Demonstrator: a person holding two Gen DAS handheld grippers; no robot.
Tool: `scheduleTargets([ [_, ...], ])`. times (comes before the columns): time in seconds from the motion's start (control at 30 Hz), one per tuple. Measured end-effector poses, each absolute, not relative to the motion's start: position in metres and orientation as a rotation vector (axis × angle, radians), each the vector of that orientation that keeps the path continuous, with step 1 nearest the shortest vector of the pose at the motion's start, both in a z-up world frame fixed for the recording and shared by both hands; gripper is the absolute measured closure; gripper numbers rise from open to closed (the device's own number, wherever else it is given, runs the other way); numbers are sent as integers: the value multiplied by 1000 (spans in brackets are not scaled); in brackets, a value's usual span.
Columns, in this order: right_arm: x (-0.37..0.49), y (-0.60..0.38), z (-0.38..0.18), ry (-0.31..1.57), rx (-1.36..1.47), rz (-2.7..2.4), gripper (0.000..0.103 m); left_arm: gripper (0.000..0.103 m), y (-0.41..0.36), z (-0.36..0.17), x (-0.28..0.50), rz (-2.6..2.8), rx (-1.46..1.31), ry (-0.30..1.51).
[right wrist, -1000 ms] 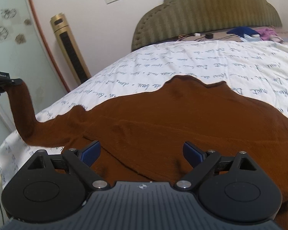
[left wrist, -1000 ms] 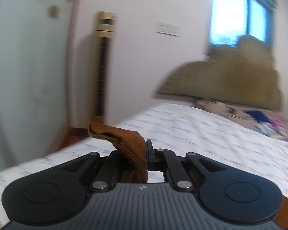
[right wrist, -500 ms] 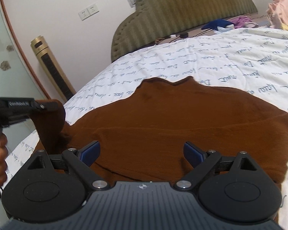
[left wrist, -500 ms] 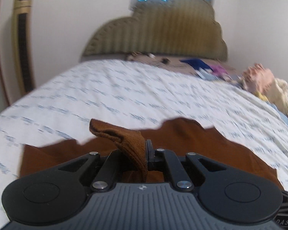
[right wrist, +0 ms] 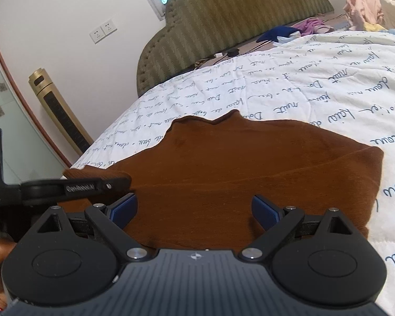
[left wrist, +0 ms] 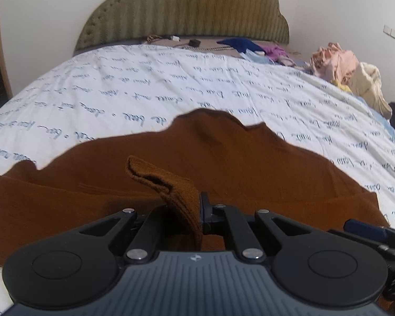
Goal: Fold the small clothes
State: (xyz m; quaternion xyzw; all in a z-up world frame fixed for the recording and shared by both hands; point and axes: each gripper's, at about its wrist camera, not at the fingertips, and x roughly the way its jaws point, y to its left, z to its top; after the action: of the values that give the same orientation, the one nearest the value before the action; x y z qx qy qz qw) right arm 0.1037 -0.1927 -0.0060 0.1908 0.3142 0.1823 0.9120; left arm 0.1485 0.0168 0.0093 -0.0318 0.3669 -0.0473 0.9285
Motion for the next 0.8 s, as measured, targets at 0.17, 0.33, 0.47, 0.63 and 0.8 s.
scheduleTargets([
  [0.17, 103, -198, -6, 643, 399, 358, 11, 97, 10, -1, 153, -128, -56, 796],
  [0.33, 102, -199, -5, 641, 397, 349, 11, 80, 5, -7, 156, -180, -58, 840],
  [0.47, 100, -203, -1, 625, 394, 322, 11, 15, 1, -2, 150, -238, -78, 799],
  [0.63, 97, -218, 6, 588, 437, 279, 11, 15, 4, 15, 137, -192, -32, 717],
  [0.8, 105, -211, 6, 614, 447, 349, 11, 15, 34, 26, 121, -68, -27, 692],
])
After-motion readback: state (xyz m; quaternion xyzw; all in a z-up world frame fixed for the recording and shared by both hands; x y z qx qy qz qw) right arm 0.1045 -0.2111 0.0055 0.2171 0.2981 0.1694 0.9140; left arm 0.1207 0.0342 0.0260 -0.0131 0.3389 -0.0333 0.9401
